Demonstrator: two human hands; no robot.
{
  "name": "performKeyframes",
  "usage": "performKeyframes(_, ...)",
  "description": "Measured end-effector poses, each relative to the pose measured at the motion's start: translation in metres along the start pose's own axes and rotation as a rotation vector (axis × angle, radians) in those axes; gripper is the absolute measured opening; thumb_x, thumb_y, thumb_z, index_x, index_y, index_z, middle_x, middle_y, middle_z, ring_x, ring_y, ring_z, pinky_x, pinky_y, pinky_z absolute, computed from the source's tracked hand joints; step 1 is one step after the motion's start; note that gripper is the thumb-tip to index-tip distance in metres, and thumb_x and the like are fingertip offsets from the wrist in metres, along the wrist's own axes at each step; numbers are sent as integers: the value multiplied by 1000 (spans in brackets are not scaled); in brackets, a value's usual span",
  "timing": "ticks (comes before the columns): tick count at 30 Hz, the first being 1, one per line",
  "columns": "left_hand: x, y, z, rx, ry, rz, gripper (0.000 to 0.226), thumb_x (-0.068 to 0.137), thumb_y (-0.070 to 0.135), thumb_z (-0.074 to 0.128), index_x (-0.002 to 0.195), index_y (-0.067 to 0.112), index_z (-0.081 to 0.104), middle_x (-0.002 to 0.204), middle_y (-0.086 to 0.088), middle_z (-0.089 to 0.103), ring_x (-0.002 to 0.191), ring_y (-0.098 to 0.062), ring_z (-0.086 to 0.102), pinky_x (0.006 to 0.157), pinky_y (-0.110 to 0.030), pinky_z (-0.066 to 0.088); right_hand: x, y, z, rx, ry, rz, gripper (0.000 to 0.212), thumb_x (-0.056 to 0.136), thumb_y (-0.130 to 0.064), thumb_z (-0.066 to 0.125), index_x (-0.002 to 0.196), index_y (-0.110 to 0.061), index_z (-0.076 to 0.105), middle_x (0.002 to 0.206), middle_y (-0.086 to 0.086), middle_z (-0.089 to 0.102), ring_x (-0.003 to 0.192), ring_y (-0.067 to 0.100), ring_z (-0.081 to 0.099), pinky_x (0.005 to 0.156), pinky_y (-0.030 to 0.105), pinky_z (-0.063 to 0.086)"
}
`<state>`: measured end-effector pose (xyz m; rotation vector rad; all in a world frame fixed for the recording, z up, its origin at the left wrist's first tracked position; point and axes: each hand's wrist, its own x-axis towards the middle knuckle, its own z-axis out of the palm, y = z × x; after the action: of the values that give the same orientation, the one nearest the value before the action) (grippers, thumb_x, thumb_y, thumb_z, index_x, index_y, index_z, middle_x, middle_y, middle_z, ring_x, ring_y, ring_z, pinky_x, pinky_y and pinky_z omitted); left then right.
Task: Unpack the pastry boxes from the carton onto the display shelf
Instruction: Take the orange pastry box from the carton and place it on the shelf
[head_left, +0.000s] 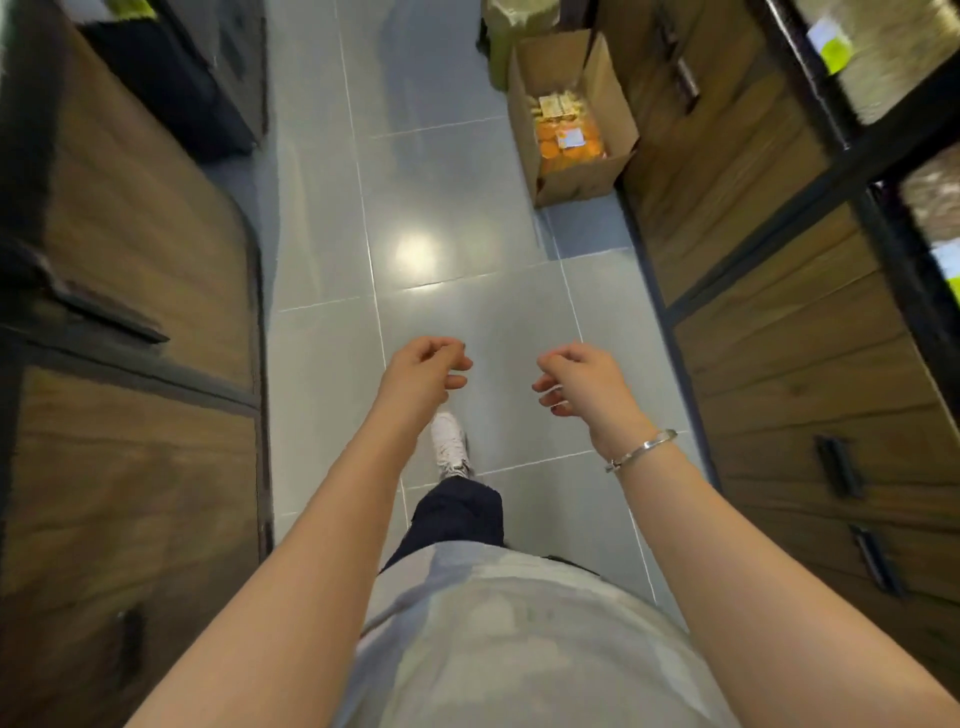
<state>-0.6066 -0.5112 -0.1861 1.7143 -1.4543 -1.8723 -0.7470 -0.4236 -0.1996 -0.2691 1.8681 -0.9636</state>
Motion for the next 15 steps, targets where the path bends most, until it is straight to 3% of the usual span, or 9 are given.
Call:
performKeyframes(5,86,85,-13,84,-146,14,8,94,21,52,95,19,59,86,4,65,73,-12,59,69,-25,42,74,-90,14,38,79,9,8,86,-13,52,79,-14,55,66,5,59,52,16,51,52,24,40)
performKeyframes(15,221,218,-32,61,-174,16,8,94,21,52,90,21,59,85,3,65,75,-13,60,79,-29,44,185,-207,15,173,198,22,17,89,-13,50,74,-18,54,70,6,60,54,16,52,53,24,42)
